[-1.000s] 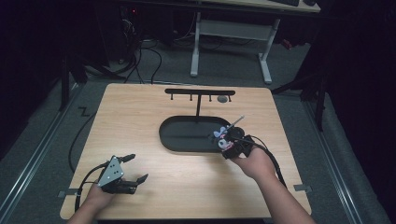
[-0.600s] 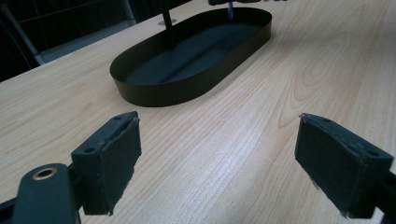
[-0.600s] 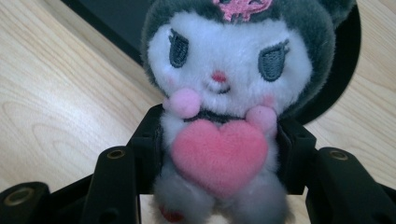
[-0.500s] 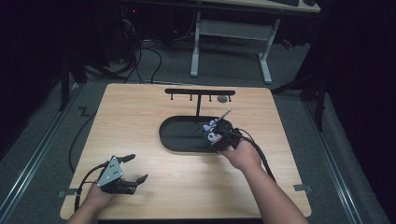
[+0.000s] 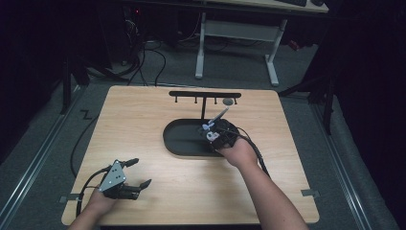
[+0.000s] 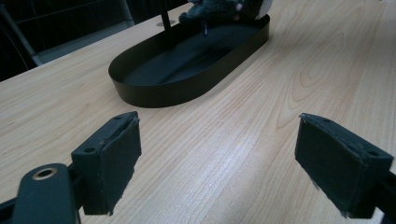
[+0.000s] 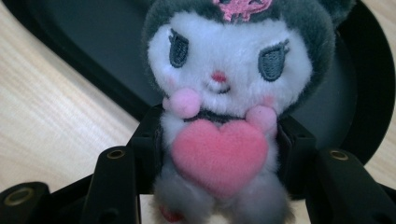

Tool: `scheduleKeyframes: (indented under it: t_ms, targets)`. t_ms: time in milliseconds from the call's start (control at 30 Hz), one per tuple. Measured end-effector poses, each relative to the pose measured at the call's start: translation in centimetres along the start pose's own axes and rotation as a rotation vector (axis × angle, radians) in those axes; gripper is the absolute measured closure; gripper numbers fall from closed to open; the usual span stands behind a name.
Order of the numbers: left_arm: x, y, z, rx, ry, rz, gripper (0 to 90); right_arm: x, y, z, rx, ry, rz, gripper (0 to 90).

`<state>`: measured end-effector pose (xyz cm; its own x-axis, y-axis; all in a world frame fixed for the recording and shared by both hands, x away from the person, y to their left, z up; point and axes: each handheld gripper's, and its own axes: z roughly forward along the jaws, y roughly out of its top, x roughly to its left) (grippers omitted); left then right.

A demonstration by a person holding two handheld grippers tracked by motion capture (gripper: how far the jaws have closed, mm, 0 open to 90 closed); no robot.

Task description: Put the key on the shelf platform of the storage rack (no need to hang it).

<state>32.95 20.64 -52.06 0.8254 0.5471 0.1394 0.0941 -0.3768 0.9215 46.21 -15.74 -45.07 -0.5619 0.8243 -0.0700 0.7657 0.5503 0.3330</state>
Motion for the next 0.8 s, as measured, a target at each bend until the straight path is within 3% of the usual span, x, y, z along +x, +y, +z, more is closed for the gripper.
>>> scheduleKeyframes:
  t_ms: [100,267,600,733,800]
  targets:
    - [-0.1,0.0,0.0,0.0,0.001,0.003,15.4,0.2,0.7,0.2,-0.001,-0.015,-0.003,47.2]
    - [-0.1,0.0,0.0,-0.002,0.001,0.0,15.4,0.2,1.5,0.7,-0.003,0.012,0.021,47.2]
    - [0.2,0.0,-0.1,-0.008,-0.003,-0.017,15.4,-0.2,2.9,1.3,0.005,-0.012,0.005,47.2]
    - [0.0,0.0,0.1,-0.004,-0.005,-0.008,15.4,0.0,3.4,1.6,0.006,-0.002,0.01,47.2]
    - [0.0,0.0,0.1,0.005,-0.008,0.002,15.4,0.0,3.6,1.7,-0.001,-0.008,-0.014,47.2]
